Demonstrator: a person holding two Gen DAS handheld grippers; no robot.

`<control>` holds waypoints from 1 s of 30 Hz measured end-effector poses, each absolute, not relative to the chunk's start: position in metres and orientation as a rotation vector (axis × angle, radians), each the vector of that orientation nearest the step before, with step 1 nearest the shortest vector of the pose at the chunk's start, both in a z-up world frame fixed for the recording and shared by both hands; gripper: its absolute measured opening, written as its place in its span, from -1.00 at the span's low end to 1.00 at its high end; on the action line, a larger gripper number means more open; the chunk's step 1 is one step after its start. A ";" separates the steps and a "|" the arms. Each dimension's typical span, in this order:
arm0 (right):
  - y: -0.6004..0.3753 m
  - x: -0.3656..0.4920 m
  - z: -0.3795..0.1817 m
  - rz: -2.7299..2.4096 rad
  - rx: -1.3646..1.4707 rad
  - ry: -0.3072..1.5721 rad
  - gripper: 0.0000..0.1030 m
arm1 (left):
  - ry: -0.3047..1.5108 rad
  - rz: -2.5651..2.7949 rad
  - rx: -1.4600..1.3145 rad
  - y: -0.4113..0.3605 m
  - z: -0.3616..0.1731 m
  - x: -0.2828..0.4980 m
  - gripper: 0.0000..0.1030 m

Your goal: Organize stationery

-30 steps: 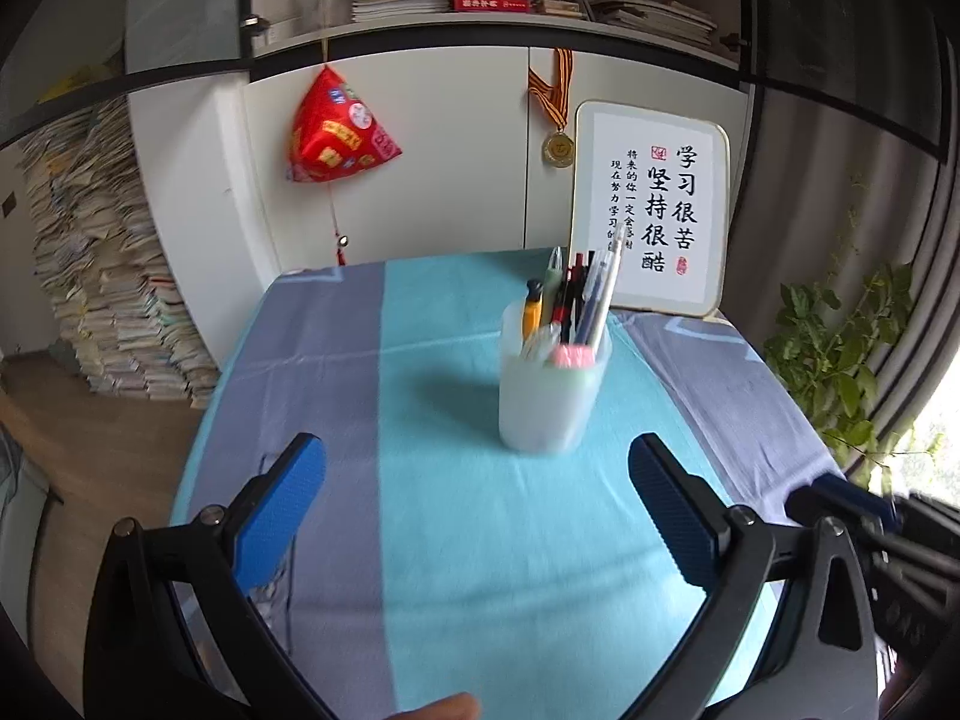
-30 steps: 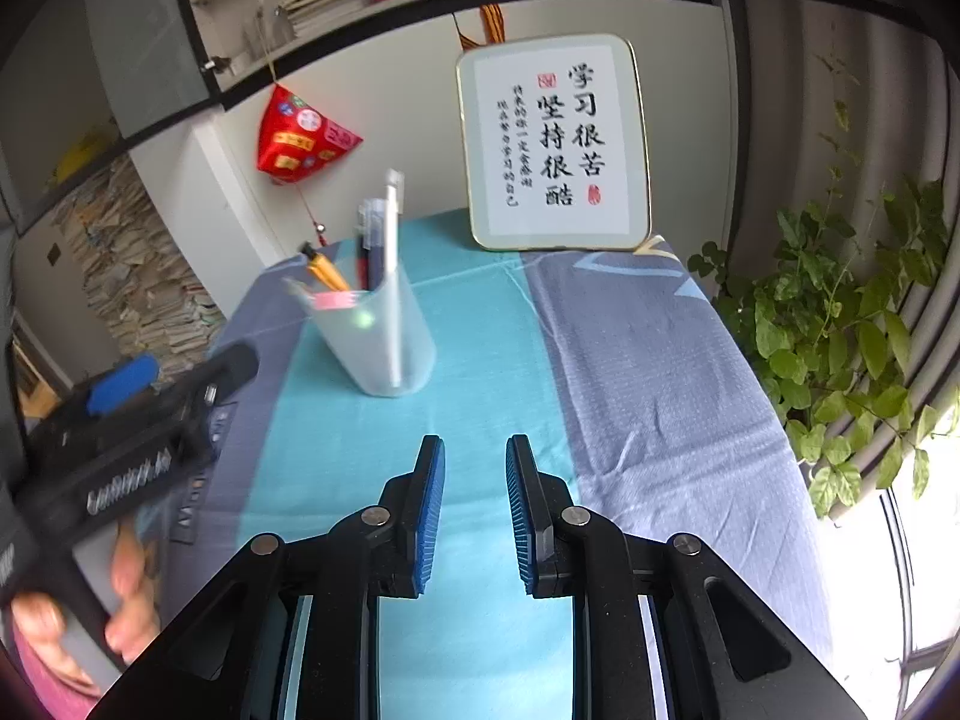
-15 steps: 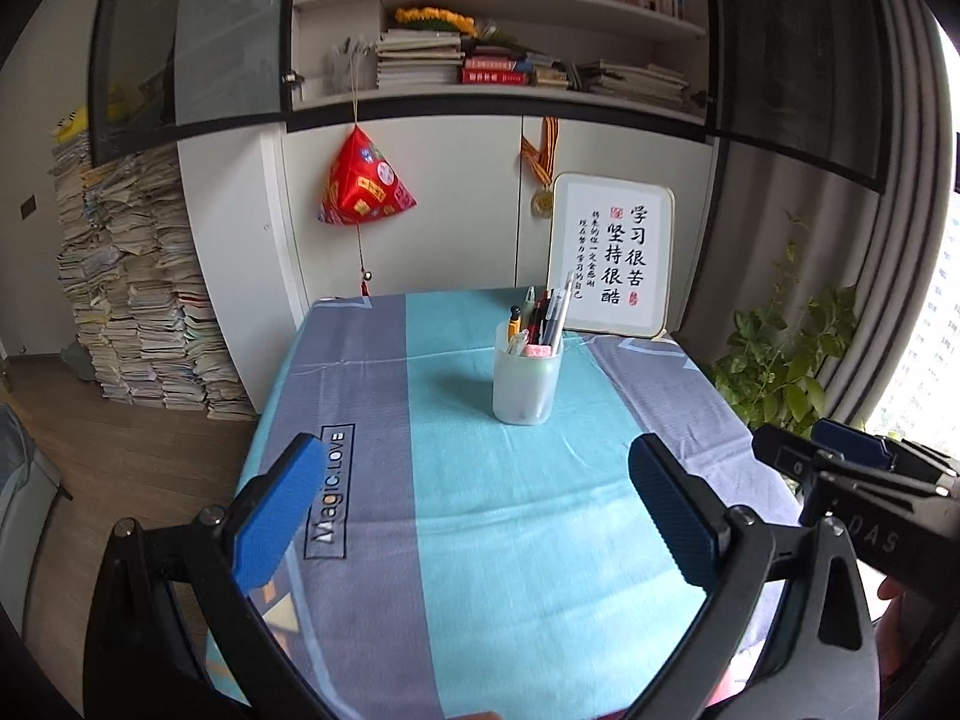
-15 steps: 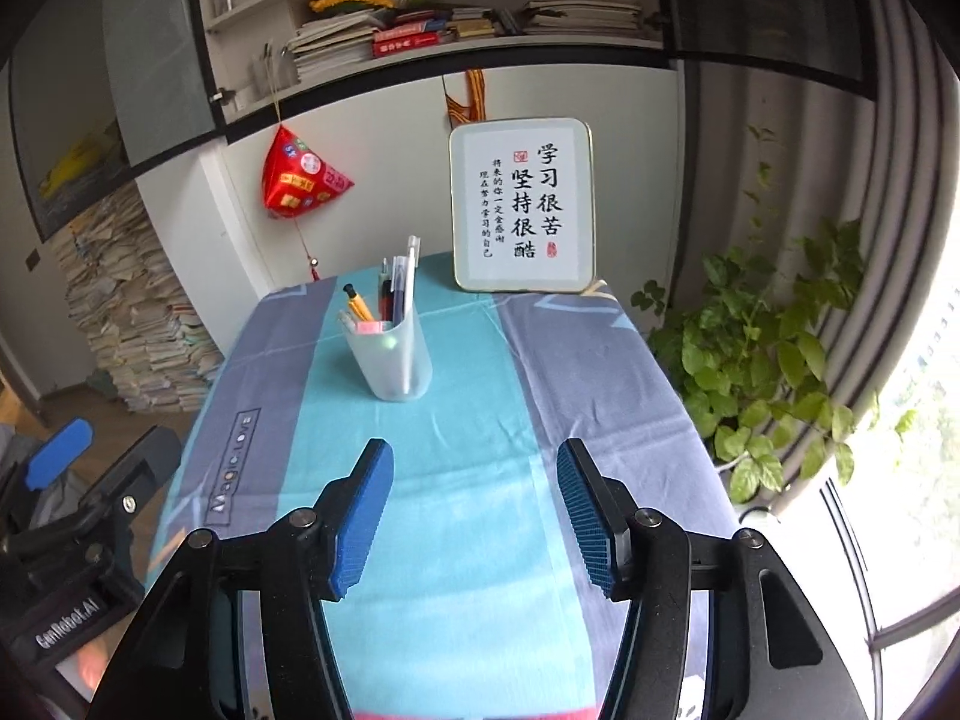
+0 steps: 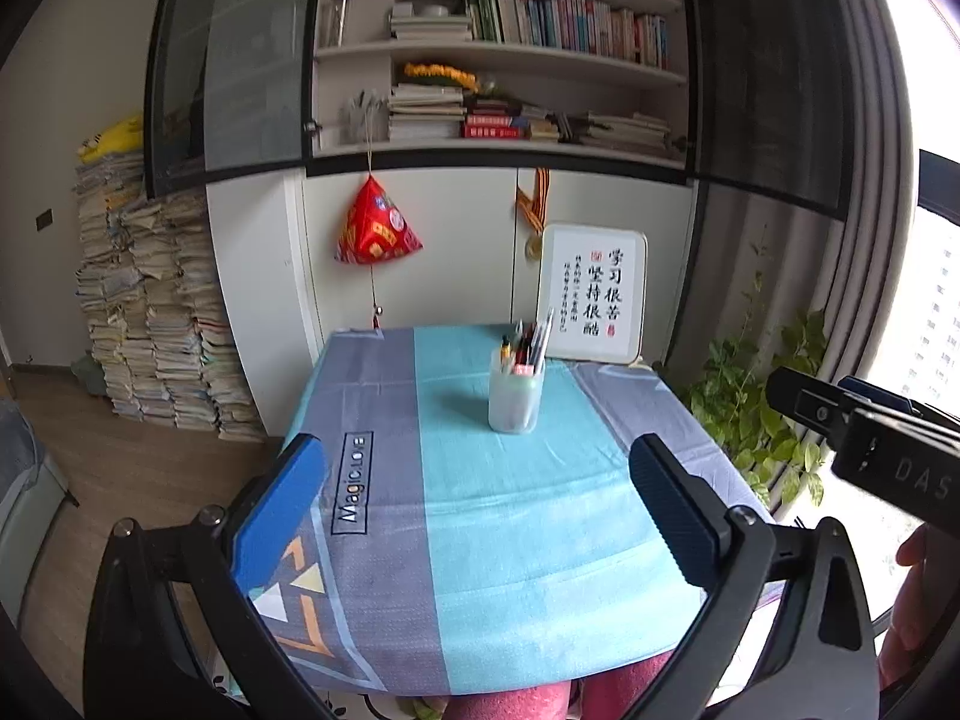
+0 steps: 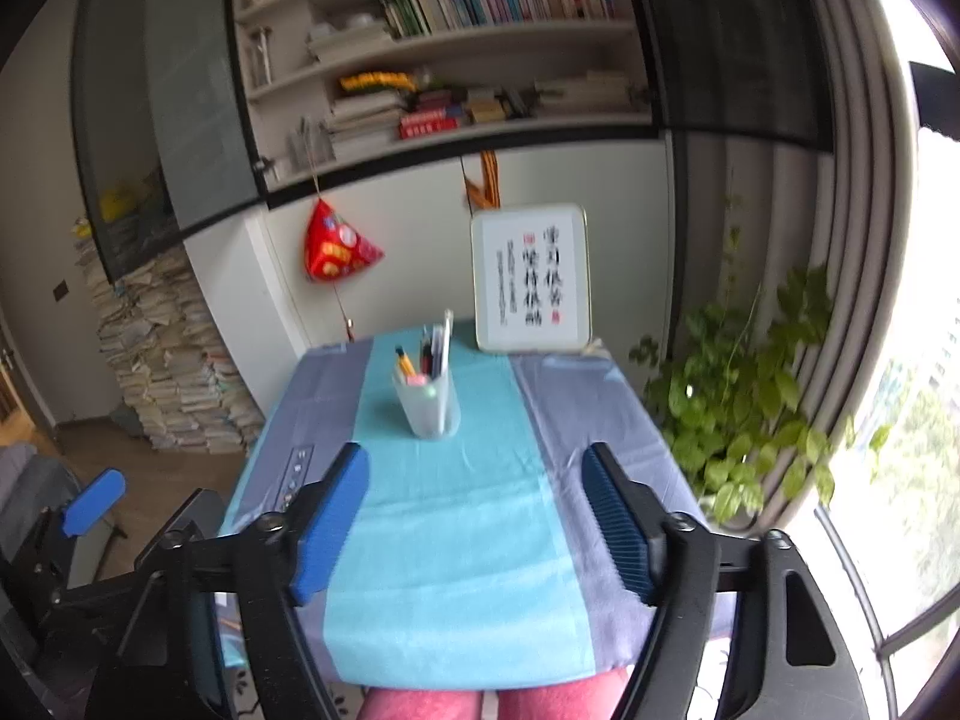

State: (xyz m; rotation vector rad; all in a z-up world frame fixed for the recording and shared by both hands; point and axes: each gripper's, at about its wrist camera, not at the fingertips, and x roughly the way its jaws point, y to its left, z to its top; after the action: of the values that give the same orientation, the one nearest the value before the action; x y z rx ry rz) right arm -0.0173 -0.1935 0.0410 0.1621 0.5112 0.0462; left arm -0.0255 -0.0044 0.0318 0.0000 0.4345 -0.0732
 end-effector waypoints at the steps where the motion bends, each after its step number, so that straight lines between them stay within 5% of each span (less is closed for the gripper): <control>1: -0.192 -0.019 0.042 0.042 0.153 0.501 0.48 | 0.430 -0.073 0.000 -0.004 0.033 -0.027 0.97; 30: -0.182 -0.030 0.038 0.059 0.139 0.507 0.49 | 0.408 -0.077 -0.006 0.004 0.036 -0.038 0.98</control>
State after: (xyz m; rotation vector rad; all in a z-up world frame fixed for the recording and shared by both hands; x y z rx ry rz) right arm -0.0299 -0.1818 0.0385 0.1386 0.5068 0.0591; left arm -0.0377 0.0038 0.0363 -0.0060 0.4083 -0.0768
